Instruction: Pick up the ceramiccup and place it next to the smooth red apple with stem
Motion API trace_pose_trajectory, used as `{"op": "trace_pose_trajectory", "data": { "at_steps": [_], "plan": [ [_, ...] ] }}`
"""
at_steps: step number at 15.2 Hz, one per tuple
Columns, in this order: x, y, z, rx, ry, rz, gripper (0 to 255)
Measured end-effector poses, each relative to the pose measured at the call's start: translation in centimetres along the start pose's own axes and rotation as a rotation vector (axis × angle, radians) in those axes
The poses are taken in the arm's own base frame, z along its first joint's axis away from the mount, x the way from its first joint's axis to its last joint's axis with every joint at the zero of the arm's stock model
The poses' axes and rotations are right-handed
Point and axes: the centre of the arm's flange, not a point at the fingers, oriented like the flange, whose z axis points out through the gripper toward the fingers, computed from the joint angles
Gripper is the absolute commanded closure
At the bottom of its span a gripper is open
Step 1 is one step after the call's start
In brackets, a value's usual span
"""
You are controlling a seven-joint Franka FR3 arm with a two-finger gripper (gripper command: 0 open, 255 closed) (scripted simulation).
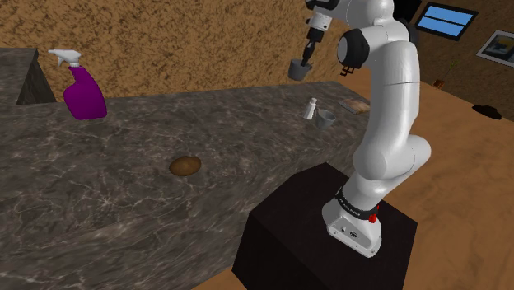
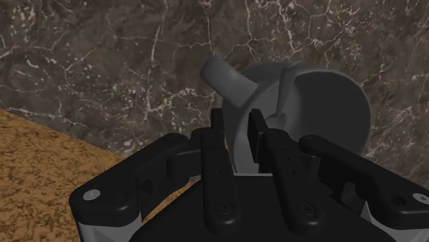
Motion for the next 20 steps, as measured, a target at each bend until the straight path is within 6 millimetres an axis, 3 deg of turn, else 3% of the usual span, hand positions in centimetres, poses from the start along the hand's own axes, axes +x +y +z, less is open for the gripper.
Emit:
{"op": "trace_pose_trajectory", "data": {
  "at_steps": [6, 11, 20],
  "plan": [
    [-0.6, -0.4, -2.8, 0.0, 0.0, 0.0, 255],
    [-5.7, 1.9, -3.6, 0.0, 0.0, 0.001, 255],
    [-17.2, 5.5, -4.8, 0.0, 0.0, 0.001, 255]
  ]
}}
